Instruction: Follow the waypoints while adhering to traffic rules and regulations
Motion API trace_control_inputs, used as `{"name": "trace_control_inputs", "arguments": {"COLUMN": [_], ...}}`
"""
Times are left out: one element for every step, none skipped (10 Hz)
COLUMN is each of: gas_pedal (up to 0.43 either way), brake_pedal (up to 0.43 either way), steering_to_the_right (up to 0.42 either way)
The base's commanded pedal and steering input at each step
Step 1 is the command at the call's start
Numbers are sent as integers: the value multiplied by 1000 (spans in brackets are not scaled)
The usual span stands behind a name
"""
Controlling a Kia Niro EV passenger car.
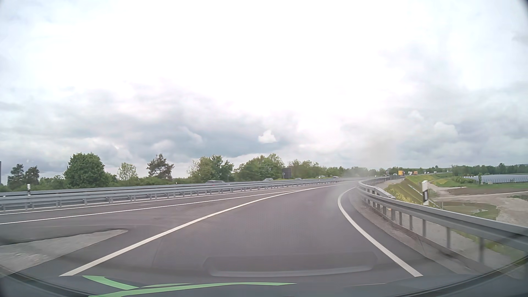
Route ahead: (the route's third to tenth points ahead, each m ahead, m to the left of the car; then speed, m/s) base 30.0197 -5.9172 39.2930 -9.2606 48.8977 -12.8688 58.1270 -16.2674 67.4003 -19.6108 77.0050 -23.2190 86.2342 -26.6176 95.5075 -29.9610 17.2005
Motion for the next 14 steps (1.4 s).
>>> {"name": "trace_control_inputs", "arguments": {"gas_pedal": [350,350,350,350,350,350,350,358,358,358,358,358,378,390], "brake_pedal": [0,0,0,0,0,0,0,0,0,0,0,0,0,0], "steering_to_the_right": [60,63,64,64,64,64,64,64,64,64,63,61,58,56]}}
